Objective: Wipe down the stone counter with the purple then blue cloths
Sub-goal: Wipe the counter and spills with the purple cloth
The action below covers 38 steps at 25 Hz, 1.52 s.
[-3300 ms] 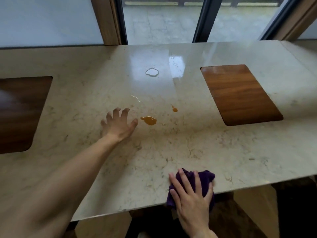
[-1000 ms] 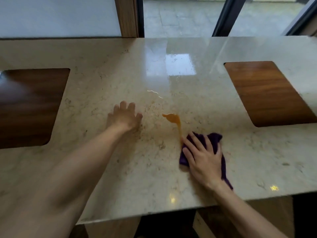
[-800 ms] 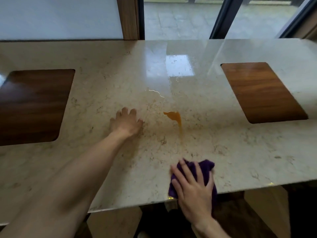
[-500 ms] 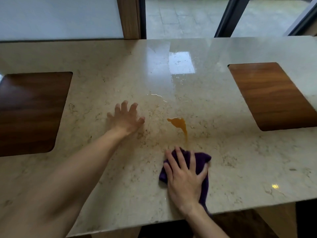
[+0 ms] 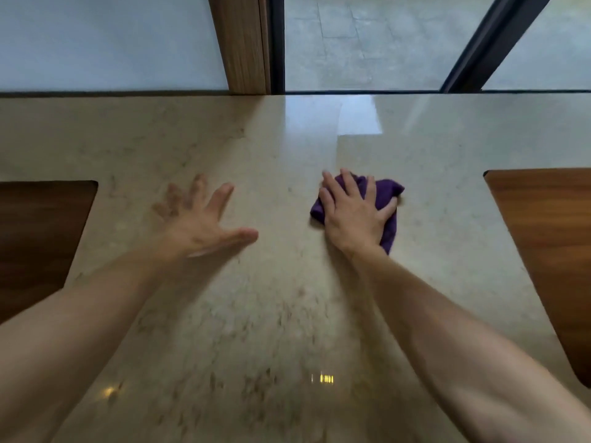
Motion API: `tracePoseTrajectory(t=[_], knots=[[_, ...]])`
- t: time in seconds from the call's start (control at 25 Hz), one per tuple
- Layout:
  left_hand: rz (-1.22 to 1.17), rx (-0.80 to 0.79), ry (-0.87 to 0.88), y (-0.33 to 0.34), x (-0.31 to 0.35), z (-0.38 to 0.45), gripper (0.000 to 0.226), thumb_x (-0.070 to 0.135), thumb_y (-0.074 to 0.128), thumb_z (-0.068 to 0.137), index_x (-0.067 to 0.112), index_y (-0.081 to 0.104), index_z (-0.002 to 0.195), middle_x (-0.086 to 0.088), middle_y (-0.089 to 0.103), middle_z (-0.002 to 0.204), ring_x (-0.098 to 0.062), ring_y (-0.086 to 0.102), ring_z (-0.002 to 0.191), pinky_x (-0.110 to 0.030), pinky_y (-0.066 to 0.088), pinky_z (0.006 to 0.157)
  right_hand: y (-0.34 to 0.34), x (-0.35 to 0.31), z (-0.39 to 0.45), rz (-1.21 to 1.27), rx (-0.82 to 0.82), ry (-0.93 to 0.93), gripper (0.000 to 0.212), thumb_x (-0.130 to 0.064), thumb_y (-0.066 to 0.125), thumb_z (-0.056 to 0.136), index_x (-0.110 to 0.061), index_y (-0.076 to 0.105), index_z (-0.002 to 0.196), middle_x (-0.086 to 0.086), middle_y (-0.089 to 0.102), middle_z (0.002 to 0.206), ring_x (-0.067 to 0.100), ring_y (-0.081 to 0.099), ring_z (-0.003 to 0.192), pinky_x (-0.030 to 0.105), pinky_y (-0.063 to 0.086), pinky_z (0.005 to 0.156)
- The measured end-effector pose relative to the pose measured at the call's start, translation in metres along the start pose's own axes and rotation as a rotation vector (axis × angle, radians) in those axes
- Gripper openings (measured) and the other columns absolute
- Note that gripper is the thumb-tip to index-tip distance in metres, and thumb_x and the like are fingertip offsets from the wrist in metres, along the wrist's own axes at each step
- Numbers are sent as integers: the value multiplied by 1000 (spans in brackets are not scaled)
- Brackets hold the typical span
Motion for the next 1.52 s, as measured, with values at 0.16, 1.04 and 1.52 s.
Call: tracePoseTrajectory(t=[0.16, 1.04, 1.52], knots=[[-29, 7, 12, 10, -7, -3, 112, 109, 23, 43, 68, -29, 133, 12, -49, 150, -38, -48, 134, -64, -29, 104, -11, -19, 120, 10, -15, -54, 48, -53, 17, 102, -54, 14, 149, -16, 10, 164, 32, 2, 149, 77, 2, 105], [-112, 95, 65, -3, -9, -37, 90, 71, 58, 81, 48, 12, 154, 10, -12, 167, -30, -21, 150, -56, -13, 118, -3, -45, -104, -29, -66, -528, 48, -62, 14, 99, -58, 25, 145, -22, 28, 158, 25, 18, 148, 63, 11, 112], [74, 40, 131, 58, -56, -210, 78, 61, 49, 90, 33, 16, 155, -3, 0, 167, -31, -2, 153, -53, 9, 121, 15, -17, -472, -65, -98, -233, 46, -57, 21, 100, -54, 40, 142, -17, 42, 151, 27, 35, 142, 68, 25, 107]])
Point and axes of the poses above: each hand's wrist, its own z-axis towards the middle knuckle, its own y-axis out of the palm, x = y × z, the point moved 2 cm from there along z, towards the middle knuckle
